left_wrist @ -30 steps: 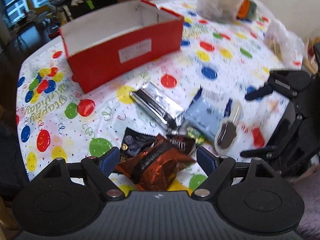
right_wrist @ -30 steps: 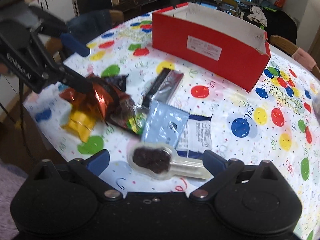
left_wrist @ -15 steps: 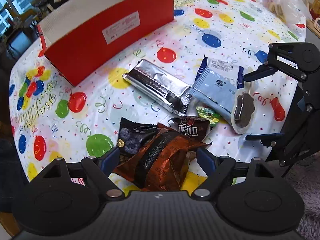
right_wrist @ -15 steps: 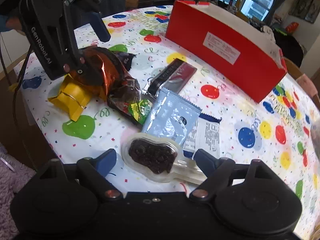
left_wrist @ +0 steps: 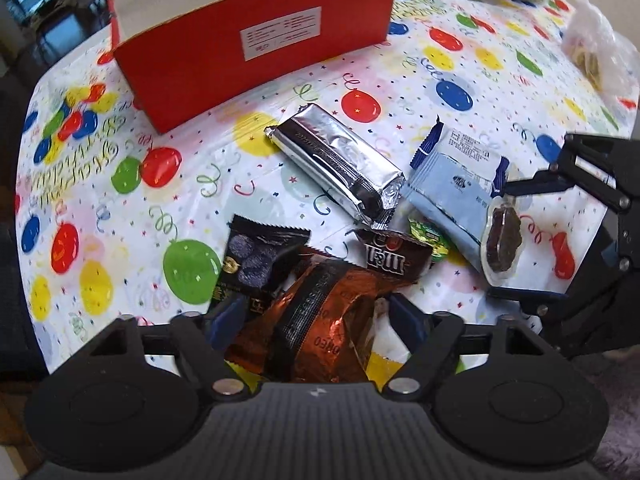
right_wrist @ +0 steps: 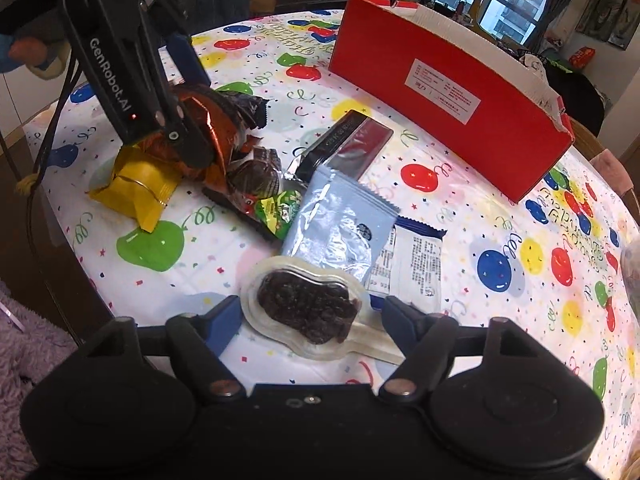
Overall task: Organize snacks
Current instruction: 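Grasp the brown-orange snack bag with the left tool while the right tool grasps the chocolate lollipop, then carry the snack bag and chocolate lollipop into the red box with both tools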
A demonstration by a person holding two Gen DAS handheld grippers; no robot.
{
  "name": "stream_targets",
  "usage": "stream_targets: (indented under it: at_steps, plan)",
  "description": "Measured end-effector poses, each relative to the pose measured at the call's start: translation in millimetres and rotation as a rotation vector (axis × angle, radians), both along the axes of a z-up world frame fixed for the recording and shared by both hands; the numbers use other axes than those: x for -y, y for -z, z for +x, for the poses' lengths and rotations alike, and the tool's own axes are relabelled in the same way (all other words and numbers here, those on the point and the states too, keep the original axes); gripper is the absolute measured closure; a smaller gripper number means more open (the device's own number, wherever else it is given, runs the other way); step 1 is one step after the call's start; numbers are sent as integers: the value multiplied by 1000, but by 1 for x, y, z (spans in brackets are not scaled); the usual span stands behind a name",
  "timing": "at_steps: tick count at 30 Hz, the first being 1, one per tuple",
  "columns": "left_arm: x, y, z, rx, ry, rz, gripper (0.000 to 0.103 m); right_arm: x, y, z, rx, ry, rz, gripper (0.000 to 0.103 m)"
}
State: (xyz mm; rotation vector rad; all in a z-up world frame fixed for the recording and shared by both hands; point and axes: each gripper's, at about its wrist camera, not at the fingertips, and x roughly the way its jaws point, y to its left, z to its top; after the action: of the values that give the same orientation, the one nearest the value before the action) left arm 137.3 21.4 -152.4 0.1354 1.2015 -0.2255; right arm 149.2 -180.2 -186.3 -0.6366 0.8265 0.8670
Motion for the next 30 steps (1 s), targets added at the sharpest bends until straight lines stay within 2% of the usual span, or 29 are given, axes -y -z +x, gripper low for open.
stream_targets:
  at_steps: [3, 9, 14, 21, 30]
  plan:
    - [-2, 1, -3, 3, -38, -3, 38, 1, -2, 0, 16, 10, -1, 40]
    - [-10, -1, -11, 22, -122, -46, 51, 8, -8, 4, 4, 56, 26, 41]
    - [-19, -5, -16, 37, -185, -76, 55, 16, -21, 8, -2, 106, 68, 41]
    - [-30, -16, -24, 73, -282, -145, 55, 28, -43, 19, -19, 192, 145, 41]
    - [-38, -52, -35, 173, -365, -218, 61, 36, -77, 32, -28, 272, 257, 41]
